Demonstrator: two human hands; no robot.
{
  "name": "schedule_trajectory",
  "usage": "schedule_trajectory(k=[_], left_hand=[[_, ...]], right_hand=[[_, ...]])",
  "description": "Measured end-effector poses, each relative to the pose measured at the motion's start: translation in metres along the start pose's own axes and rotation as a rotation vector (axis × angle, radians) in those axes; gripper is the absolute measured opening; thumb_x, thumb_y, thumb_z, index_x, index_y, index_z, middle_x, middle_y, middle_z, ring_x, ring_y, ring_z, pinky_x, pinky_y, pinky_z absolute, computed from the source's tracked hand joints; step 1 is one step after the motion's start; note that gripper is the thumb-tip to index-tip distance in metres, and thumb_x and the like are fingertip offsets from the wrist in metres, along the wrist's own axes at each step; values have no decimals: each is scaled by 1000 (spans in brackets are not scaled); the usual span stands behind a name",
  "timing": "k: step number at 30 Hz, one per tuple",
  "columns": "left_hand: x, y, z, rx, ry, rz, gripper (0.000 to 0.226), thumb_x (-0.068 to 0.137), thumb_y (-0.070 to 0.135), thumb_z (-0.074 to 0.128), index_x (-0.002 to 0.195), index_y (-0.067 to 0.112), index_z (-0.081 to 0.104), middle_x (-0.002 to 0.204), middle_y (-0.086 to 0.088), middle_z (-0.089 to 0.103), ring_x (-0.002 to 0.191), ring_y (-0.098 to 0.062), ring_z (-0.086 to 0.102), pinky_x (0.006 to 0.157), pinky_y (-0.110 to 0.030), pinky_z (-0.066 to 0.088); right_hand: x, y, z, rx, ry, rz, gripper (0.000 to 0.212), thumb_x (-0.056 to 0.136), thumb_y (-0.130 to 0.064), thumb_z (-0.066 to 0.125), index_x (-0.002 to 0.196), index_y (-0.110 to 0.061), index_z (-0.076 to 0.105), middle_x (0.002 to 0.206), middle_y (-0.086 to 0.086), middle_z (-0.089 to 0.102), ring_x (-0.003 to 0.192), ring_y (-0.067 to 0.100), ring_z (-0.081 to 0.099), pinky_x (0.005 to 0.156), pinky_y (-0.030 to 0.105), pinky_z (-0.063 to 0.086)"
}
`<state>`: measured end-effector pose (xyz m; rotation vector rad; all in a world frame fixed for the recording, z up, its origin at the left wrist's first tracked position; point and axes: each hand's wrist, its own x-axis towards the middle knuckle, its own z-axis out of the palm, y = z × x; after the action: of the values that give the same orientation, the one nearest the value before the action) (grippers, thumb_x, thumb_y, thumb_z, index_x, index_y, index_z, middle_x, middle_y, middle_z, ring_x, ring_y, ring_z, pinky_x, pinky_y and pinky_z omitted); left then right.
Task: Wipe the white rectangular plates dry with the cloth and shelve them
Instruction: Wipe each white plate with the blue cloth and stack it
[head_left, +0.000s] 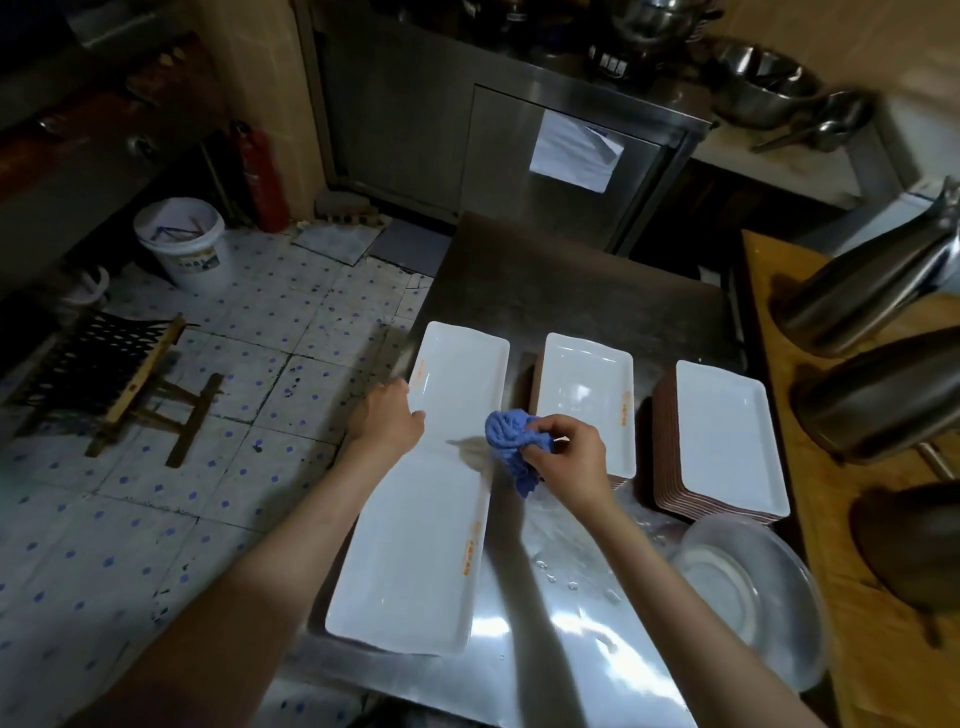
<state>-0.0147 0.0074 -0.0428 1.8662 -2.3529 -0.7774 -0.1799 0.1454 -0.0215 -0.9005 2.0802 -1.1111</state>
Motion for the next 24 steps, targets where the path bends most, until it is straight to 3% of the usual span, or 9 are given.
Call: schedule_trajectory(k=[6,12,24], left_hand=[[27,-1,9,12,-140,-116,35,86,29,63,112,7,57,115,-13,61,104,-31,60,69,-32,44],[40,-11,17,4,-143,-110,15,83,15,62,94,5,63,101,-15,66,90,-31,64,61,-30,45],[42,-13,22,-106,-146,-88,27,88,2,52,115,-1,53,118,-19,58,101,-35,60,66,-33,47]], right_hand=[[11,-2,0,26,50,25,23,73,3,68,78,-19,66,80,-1,66,74,32,67,70,47,57],[13,-4,1,40,81,40,22,74,4,68,78,-18,66,84,4,67,74,34,67,70,47,58],[5,-4,3,36,91,62,30,75,4,68,71,-26,63,81,1,64,73,30,66,70,47,58]])
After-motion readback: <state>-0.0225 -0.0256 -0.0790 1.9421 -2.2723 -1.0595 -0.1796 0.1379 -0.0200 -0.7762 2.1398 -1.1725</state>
